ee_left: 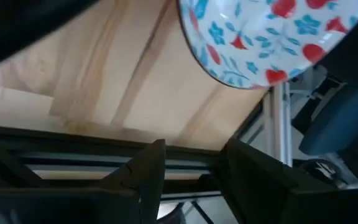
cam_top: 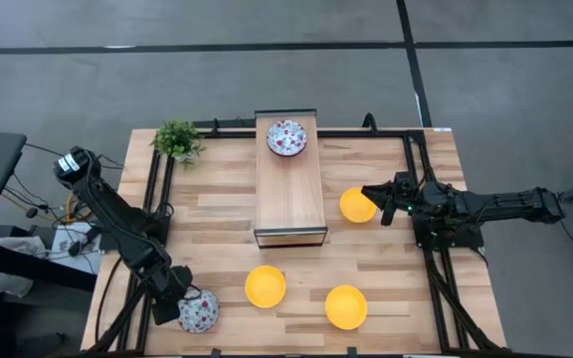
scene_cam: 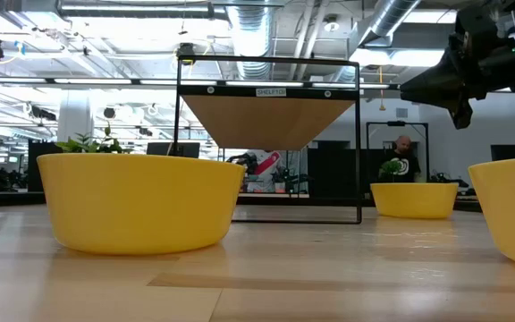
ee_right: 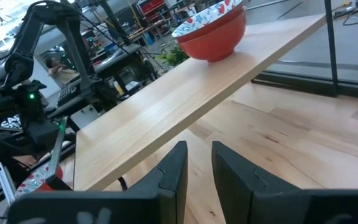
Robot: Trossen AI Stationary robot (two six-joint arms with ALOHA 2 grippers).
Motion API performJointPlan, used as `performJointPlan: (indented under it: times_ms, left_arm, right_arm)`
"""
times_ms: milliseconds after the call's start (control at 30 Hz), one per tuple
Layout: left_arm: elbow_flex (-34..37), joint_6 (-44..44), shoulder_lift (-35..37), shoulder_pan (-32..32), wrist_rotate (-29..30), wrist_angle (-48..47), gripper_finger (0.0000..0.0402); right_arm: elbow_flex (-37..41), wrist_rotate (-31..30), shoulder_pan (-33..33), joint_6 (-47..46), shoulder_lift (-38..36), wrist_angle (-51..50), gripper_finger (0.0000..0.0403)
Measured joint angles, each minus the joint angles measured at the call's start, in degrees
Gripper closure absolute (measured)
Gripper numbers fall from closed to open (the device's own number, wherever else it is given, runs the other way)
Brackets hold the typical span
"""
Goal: Pick & Place Mini bowls
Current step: Stack the white patterned bowl on the other white patterned bowls on the shelf
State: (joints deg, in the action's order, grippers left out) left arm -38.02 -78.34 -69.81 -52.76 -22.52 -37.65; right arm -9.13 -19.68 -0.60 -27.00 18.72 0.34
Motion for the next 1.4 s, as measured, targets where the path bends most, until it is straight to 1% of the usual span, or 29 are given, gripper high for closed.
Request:
performJointPlan:
  times_ms: [100,167,233,367,400,467,667,900,1000,1100,1167,1267,1400]
  left_arm:
    - [-0.27,-1.92,2.64,0.19,0.38,-0.02,0.0229]
    - [-1.12,-2.99,4.83,0.70,2.07,0.07,0.0229]
    - [-2.25,-3.15,7.06,1.14,5.40,0.30,0.0229]
    - [-3.19,-1.78,9.88,1.41,15.15,2.98,0.0229]
    - [-3.19,-0.38,10.22,1.41,16.84,4.59,0.0229]
    - [-3.20,2.74,10.68,1.43,18.21,7.97,0.0229]
    - [-3.28,3.37,10.93,1.41,19.36,16.08,0.0229]
    - [-3.28,14.66,10.44,0.89,20.19,16.09,0.0229]
    - [-3.40,17.38,9.41,0.76,18.12,16.99,0.0229]
    - [-4.84,22.06,7.12,0.71,14.13,17.16,0.0229]
    - [-5.89,24.40,4.73,0.25,12.65,17.20,0.0229]
    - [-7.45,27.14,0.39,-0.96,12.20,16.91,0.0229]
    - [-8.13,27.45,-5.14,-4.70,12.19,15.00,0.0229]
  right_arm:
    - [0.00,0.00,0.00,0.00,0.00,-0.01,0.0339]
    - [0.00,0.00,0.00,0.00,0.00,-0.01,0.0339]
    - [0.00,0.00,0.00,0.00,0.00,0.00,0.0339]
    - [0.00,0.00,0.00,0.00,0.00,0.00,0.0339]
    - [0.00,0.00,0.00,0.00,0.00,-0.01,0.0339]
    - [0.00,0.01,0.00,-0.10,0.00,0.00,0.0339]
    - [0.00,0.02,0.00,-1.51,0.00,0.00,0.0339]
    - [0.00,0.04,0.00,-1.56,0.02,0.05,0.0339]
    - [0.00,0.07,0.00,-1.57,0.00,0.07,0.0339]
    - [0.00,0.05,0.00,-1.75,0.00,0.10,0.0339]
    - [0.00,0.04,0.00,-2.39,0.00,0.09,0.0339]
    - [0.00,0.09,0.02,-3.04,0.01,0.07,0.0339]
    - [0.00,0.07,0.00,-3.04,0.02,0.05,0.0339]
